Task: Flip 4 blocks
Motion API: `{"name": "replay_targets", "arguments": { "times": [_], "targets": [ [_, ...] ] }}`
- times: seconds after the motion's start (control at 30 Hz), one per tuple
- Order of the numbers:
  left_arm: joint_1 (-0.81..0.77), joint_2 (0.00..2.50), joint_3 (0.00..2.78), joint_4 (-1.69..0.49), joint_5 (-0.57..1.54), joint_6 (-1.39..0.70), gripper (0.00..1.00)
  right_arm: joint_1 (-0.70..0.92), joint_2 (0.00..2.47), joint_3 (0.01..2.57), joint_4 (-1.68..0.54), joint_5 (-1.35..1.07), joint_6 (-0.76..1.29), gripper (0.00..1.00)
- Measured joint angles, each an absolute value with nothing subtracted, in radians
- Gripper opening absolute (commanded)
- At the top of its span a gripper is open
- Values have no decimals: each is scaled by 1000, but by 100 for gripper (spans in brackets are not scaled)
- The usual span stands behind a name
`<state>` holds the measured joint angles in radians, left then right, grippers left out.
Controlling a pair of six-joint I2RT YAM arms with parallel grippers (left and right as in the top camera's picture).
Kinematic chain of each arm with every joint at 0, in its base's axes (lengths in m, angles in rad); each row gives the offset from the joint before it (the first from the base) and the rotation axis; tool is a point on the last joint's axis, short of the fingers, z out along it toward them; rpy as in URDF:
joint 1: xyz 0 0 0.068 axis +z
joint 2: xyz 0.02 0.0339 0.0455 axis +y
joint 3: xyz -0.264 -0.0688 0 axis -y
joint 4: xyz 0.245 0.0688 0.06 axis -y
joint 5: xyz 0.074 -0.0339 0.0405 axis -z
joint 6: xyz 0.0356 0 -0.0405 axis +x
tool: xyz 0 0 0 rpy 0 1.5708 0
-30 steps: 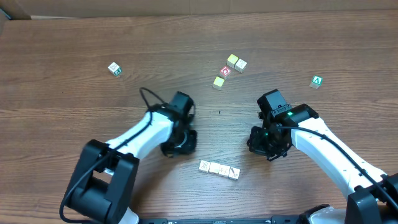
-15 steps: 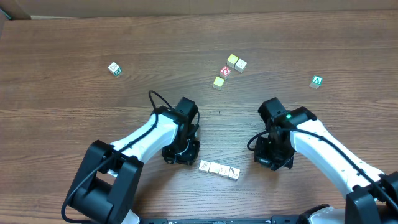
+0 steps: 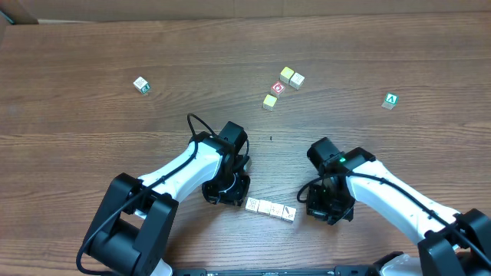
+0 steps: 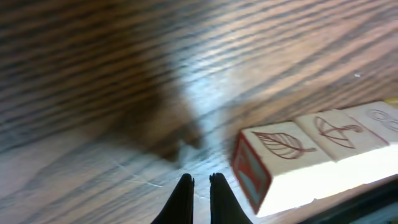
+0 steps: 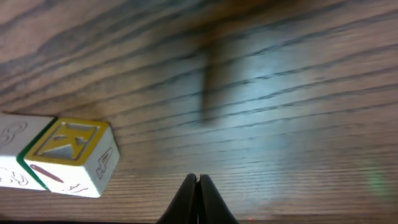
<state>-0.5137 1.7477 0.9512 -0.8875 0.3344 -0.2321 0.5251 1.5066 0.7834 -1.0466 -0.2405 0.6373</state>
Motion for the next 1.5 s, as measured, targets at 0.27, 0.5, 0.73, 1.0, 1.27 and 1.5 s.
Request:
{"name": "replay_targets", "arguments": {
  "times": [0.27, 0.5, 0.73, 1.0, 1.27, 1.5],
  "targets": [
    [-516, 1748, 950, -887, 403, -232, 4, 585, 1507, 783, -1040, -255, 647, 4],
    [-516, 1748, 950, -886, 419, -233, 4, 585, 1507, 783, -1028, -279, 651, 4],
    [-516, 1748, 950, -875, 381, -235, 4, 593, 1507, 783, -1024, -285, 650, 4],
    [-516, 1748, 950, -868, 329, -236, 4, 664, 1507, 782, -954, -273, 660, 4],
    [-516, 1748, 950, -868, 321, -236, 4, 674, 1507, 753, -863, -235, 714, 4],
    [-516, 1748, 950, -868, 318, -236, 4, 675, 1507, 729, -834, -228, 732, 4]
  ]
}}
